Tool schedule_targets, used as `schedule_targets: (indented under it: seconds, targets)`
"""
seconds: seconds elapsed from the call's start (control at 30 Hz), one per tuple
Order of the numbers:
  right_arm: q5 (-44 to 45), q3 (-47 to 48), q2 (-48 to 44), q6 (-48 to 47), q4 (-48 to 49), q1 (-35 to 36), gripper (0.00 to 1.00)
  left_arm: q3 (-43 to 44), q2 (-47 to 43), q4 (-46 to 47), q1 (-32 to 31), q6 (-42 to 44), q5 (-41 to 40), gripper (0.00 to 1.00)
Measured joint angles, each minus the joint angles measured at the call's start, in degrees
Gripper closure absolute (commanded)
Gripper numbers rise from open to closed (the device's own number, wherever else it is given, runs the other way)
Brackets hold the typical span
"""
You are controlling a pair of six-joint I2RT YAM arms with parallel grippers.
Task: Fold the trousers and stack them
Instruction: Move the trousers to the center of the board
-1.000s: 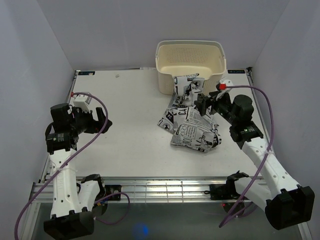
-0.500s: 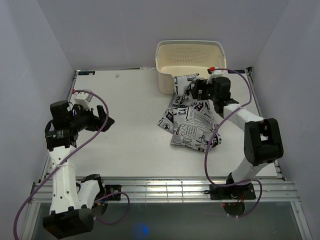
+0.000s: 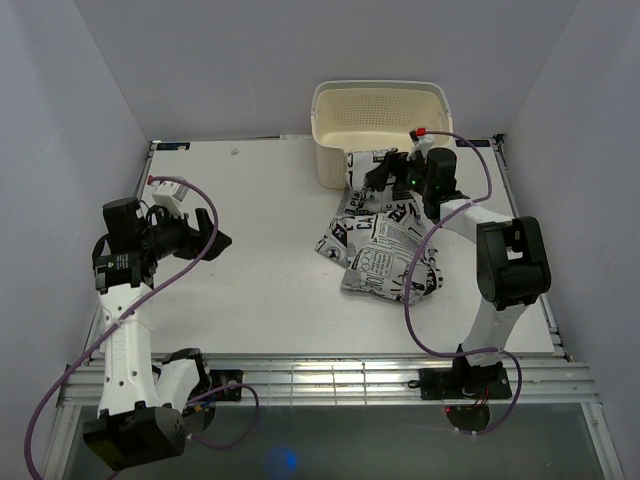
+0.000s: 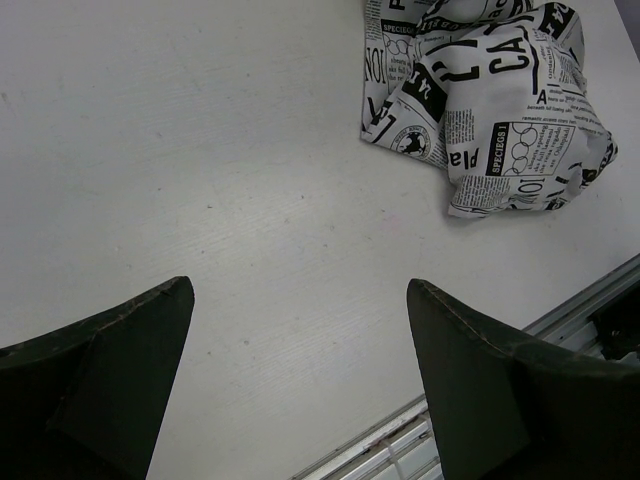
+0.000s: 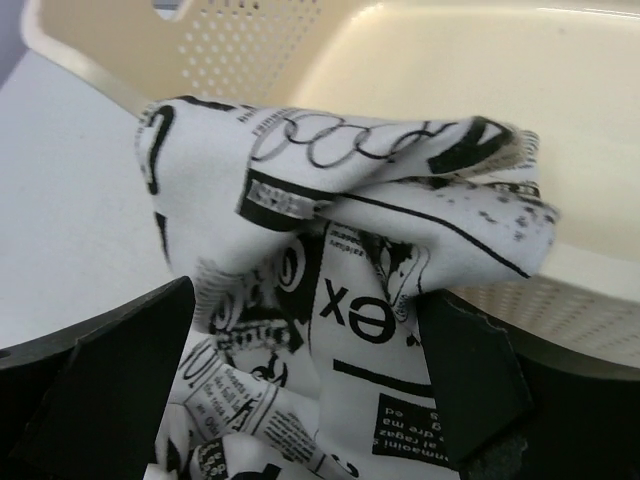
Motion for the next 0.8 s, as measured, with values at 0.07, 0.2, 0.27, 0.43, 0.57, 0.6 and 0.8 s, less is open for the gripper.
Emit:
schedule_targets:
  seconds: [0.07, 0.2, 0.27, 0.43, 0.57, 0.6, 0.8]
  targets:
    - [-2.75, 0.00, 0.00, 1.68, 1.25, -0.09, 0.03, -0.33, 0.00, 0.09, 0.00, 0.00, 0.31, 0.02]
    - [-6.69, 0.50, 0.33, 5.31, 2.95, -0.09, 0.00, -0.79, 0.07, 0.37, 0.00, -0.02, 0.72, 0.02]
    - [-7.65, 1.33, 1.05, 6.56, 3.34, -0.09, 0.05, -0.96, 0.11, 0.48, 0.00, -0.02, 0.85, 0.02]
    - [-7.56, 3.34, 3.32, 9.29, 3.52, -0.09, 0.38, -1.29, 0.28, 0.68, 0.00, -0.02, 0.85, 0.02]
    - [-6.84, 5.95, 5.90, 10.71, 2.56, -0.11, 0.75, -1.51, 0.37, 0.87, 0.00, -0.04, 0.85, 0.02]
    - [-6.86, 6.36, 6.19, 11.47, 2.10, -0.11, 0.79, -1.53, 0.37, 0.90, 0.00, -0.04, 0.85, 0.02]
    - [-8.63, 8.63, 5.90, 12.96, -0.24, -0.17, 0.92, -1.55, 0.24, 0.90, 0.00, -0.09, 0.87, 0.02]
